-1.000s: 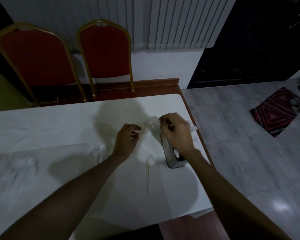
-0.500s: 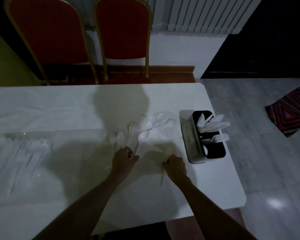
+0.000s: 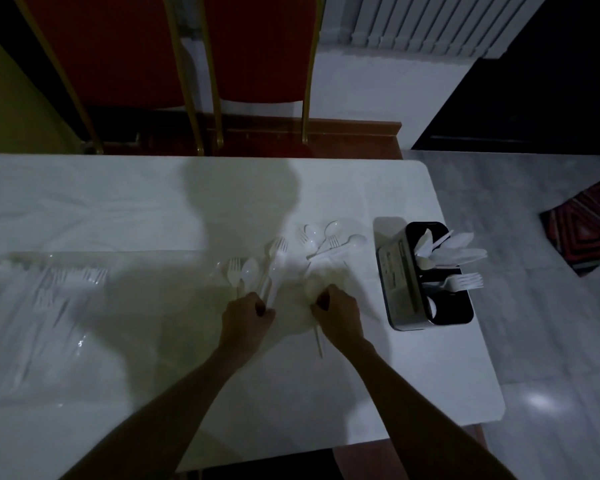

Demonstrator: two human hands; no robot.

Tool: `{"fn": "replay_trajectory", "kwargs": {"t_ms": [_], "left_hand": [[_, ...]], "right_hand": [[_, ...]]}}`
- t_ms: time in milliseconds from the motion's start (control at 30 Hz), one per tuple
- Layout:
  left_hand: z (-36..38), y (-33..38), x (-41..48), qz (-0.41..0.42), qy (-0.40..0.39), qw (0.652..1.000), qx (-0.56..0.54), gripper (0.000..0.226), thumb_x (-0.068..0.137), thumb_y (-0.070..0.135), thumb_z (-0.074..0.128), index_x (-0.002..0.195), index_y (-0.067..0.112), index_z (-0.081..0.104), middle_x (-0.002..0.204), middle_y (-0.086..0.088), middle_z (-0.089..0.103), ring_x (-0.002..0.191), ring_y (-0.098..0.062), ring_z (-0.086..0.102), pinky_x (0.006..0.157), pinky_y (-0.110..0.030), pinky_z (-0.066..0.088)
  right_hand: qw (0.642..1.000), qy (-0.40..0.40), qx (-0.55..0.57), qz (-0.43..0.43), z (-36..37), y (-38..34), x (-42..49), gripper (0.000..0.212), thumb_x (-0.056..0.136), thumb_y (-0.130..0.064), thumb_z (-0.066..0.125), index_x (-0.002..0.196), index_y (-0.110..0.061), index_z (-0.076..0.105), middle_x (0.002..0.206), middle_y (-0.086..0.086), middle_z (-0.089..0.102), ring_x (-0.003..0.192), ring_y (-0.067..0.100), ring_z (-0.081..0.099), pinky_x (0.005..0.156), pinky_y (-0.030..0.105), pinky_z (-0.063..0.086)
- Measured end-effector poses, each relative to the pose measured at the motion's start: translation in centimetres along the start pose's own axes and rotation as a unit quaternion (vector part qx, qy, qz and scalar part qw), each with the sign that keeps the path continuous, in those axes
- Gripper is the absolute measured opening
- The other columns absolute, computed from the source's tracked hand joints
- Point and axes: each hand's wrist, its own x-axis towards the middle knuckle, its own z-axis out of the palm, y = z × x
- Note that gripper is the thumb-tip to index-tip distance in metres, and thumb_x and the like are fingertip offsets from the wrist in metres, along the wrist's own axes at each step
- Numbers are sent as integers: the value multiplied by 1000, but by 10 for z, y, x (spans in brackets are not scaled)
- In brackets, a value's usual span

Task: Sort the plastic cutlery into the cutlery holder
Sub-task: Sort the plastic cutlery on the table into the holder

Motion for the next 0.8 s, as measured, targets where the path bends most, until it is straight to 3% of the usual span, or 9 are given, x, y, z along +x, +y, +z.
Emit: {"fn": "replay_trajectory", "kwargs": {"t_ms": [67, 167, 233, 300, 467, 600, 667, 800], "left_hand": [[-2, 0, 3, 16, 6, 1000, 1, 18, 83, 27, 70, 79, 10, 63, 74, -3, 65, 68, -17, 60, 63, -24, 43], [-4, 4, 4, 38, 3, 999, 0, 21, 86, 31, 66, 75, 15, 57, 69, 2, 61, 61, -10, 56, 56, -17, 38], [-4, 6, 6, 51, 16, 999, 0, 22, 86, 30, 66, 75, 14, 56, 67, 4, 59, 59, -9, 55, 57, -16, 42], [-2, 6, 6, 63, 27, 998, 6, 20, 85, 30, 68, 78, 13, 59, 70, 5, 60, 60, -8, 57, 60, -18, 48], [4, 5, 2, 69, 30, 997, 14, 17, 85, 27, 68, 80, 13, 60, 73, 7, 58, 62, -2, 51, 54, -5, 32], [10, 1, 2, 66, 20, 997, 20, 15, 86, 26, 67, 82, 14, 60, 76, 7, 58, 63, 0, 52, 56, -6, 38], [12, -1, 1, 65, 21, 998, 12, 14, 85, 25, 67, 83, 14, 59, 78, 5, 59, 68, -5, 56, 62, -11, 45], [16, -6, 3, 65, 23, 997, 17, 12, 86, 20, 66, 84, 12, 57, 80, 4, 56, 68, -7, 52, 61, -10, 37]], "right_hand": [[998, 51, 41, 6, -4, -8, 13, 18, 91, -27, 61, 81, -12, 58, 73, -2, 61, 66, 14, 61, 67, 35, 58], [981, 121, 110, 103, -27, -24, 44, 33, 94, -38, 56, 96, -6, 62, 88, 5, 66, 78, 16, 62, 65, 23, 48], [964, 129, 150, 176, -35, -27, 68, 52, 88, -52, 59, 103, -2, 63, 97, 12, 68, 86, 25, 67, 70, 30, 54], [963, 106, 151, 197, -35, -27, 83, 67, 78, -63, 62, 105, -3, 63, 98, 15, 69, 86, 30, 70, 75, 40, 60], [960, 90, 177, 195, -30, -19, 90, 47, 78, -40, 71, 103, 0, 64, 95, 15, 71, 85, 28, 70, 77, 41, 60], [962, 64, 189, 187, -33, -10, 86, 37, 80, -30, 75, 97, 1, 68, 85, 12, 71, 76, 24, 69, 72, 33, 59], [979, 53, 134, 142, -36, -7, 79, 29, 82, -27, 72, 90, 1, 69, 81, 12, 71, 74, 23, 67, 68, 29, 54], [999, 28, 38, 22, -31, -1, 61, 20, 87, -23, 66, 71, -13, 57, 67, 2, 59, 63, 14, 56, 62, 22, 46]]}}
